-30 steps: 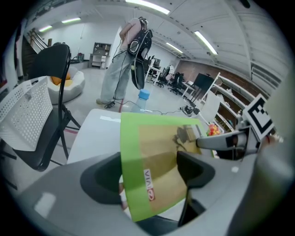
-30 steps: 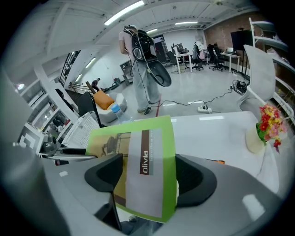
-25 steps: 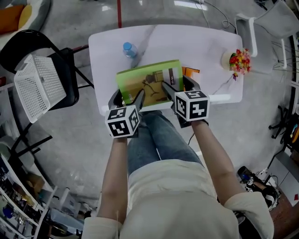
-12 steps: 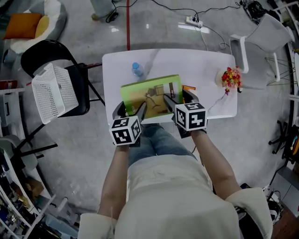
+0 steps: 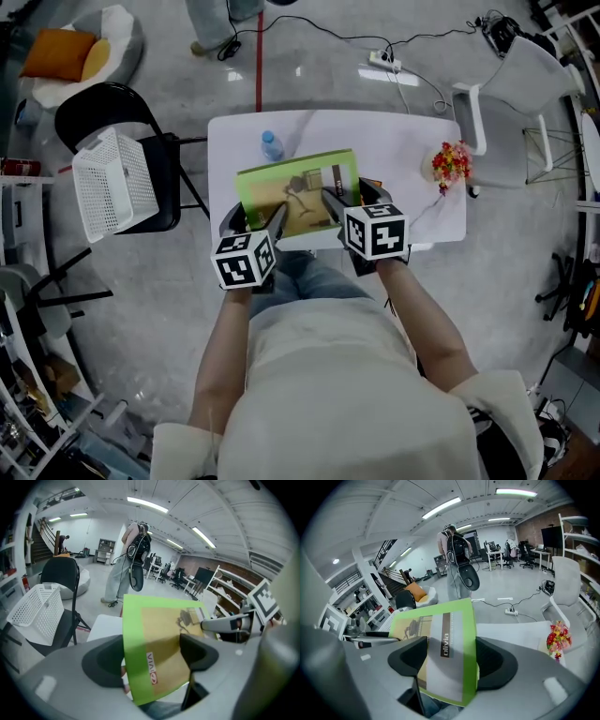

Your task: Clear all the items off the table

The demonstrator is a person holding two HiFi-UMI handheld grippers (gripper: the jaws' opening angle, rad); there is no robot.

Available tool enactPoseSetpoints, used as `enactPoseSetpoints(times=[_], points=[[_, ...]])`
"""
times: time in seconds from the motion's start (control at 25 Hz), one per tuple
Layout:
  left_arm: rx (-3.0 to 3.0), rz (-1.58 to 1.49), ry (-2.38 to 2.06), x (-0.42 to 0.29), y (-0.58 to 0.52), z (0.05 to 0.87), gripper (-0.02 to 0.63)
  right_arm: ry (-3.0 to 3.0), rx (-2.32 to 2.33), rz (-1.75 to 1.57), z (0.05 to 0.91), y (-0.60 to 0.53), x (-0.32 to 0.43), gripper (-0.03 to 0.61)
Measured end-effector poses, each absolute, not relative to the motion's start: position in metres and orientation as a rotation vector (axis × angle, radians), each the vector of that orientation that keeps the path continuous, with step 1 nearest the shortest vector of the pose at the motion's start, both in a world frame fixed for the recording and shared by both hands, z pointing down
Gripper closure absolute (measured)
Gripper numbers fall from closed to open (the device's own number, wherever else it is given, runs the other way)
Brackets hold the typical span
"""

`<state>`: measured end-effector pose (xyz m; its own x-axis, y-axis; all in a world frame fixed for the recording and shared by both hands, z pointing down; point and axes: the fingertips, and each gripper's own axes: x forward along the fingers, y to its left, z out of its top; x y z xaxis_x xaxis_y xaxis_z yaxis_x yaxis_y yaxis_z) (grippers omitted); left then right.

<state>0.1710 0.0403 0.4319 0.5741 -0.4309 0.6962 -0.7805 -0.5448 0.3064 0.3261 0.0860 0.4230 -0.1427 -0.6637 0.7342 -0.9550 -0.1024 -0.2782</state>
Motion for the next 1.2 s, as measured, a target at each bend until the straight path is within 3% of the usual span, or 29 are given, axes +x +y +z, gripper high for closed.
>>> enactPoseSetpoints(times=[0.6,1.2], points=[[2.215,0.69,-1.019,0.153,0.046,0.404,0.247,-1.869,1.765,1.053,0.394,0.086,0.31,0.267],[2.189,0.643,-1.04,0.072,-0.009,0.396,0.263,-1.891,1.721,1.033,0.384,0.025,0.232,0.27]])
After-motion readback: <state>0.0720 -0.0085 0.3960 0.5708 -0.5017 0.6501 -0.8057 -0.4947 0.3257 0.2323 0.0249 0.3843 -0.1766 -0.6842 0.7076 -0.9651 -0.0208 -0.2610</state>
